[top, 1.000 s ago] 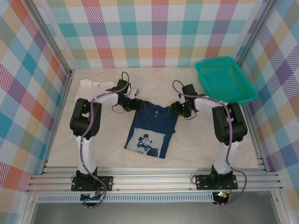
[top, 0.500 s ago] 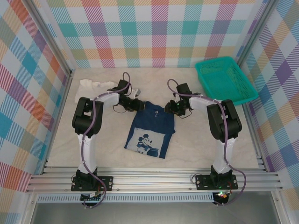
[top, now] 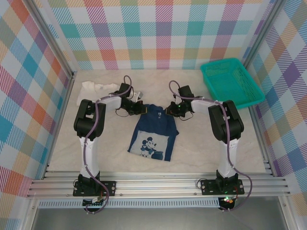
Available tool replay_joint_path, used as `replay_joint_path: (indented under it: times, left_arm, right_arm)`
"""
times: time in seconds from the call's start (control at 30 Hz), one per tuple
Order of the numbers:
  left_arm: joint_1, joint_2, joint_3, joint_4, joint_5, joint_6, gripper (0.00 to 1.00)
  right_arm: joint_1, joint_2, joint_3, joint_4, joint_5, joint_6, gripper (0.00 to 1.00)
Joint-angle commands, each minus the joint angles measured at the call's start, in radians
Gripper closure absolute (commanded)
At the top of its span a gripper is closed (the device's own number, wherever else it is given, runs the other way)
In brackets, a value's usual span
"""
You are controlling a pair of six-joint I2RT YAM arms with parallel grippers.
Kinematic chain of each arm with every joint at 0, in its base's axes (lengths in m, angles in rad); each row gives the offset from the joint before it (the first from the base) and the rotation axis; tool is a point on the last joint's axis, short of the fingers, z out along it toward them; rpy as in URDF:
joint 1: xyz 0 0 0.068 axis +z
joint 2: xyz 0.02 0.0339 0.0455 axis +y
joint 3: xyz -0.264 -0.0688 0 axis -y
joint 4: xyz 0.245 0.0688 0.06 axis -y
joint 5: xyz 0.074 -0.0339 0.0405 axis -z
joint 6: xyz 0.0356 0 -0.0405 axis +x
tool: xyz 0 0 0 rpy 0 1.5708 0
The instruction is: Fold the inside-out t-shirt
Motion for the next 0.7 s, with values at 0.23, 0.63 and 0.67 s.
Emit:
replay_joint_path:
  times: [0.23, 0.63, 0.67]
  left_arm:
    - [0.106, -0.115, -0.12, 0.225, 0.03, -0.177, 1.0]
    - [0.104, -0.13, -0.141, 0.283, 0.037, -0.212, 1.0]
    - [0.105, -0.133, -0.143, 0.289, 0.035, -0.211, 1.0]
  right_arm:
    - [-0.042, -0.096, 0.03, 0.087, -0.098, -0.071, 1.0]
    - [-0.052, -0.105, 0.01, 0.166, -0.143, -0.075, 1.0]
    - [-0.051, -0.104, 0.01, 0.173, -0.141, -0.079, 1.0]
